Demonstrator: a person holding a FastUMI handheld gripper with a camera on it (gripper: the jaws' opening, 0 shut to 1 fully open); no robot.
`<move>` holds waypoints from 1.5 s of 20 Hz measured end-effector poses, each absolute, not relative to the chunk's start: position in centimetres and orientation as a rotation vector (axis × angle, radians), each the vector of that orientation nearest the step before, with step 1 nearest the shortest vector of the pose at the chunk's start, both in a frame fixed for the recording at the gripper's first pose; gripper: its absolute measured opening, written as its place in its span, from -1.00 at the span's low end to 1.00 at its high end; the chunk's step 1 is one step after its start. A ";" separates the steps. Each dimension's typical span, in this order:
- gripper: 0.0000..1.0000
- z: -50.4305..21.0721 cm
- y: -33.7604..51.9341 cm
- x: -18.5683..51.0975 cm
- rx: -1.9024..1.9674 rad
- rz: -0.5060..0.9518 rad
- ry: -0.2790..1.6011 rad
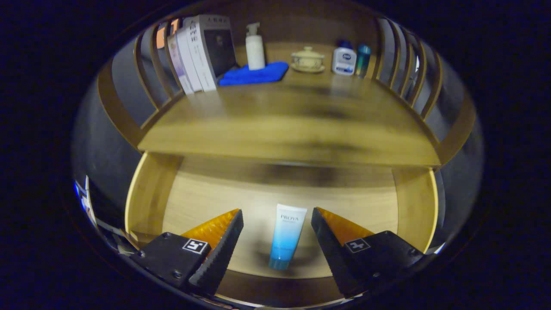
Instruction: Pull open the drawer, take out the items inside it, and place them on the countertop above the cabinet.
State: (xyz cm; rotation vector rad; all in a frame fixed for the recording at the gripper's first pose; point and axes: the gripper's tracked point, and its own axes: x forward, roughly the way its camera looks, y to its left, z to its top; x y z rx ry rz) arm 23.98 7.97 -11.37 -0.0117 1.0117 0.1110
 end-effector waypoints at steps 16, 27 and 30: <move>-0.07 -15.5 7.7 22.3 0.006 0.023 1.248; -0.11 -7.5 7.1 20.5 0.064 0.110 1.149; -0.11 -4.8 6.7 21.2 0.034 0.110 1.112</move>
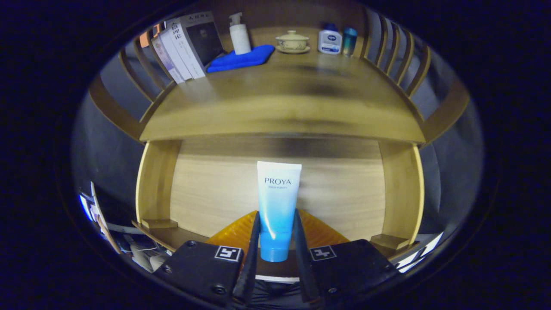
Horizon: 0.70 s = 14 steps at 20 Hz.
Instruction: Pull open the drawer, take out the items inside it, and place them on the countertop above the cabinet.
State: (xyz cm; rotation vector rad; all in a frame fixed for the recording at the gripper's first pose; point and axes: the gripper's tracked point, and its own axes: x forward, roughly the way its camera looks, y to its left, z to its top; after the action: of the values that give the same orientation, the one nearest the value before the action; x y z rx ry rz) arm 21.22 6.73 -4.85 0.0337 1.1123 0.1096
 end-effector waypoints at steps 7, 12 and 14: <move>-0.11 0.0 7.4 24.5 0.029 0.110 1.042; -0.11 1.7 8.4 29.4 0.037 0.095 1.031; -0.11 2.1 8.7 31.8 0.019 0.084 1.029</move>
State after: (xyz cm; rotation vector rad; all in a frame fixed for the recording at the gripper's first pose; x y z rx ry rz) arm 31.82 8.69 2.13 0.0195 1.0286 0.0845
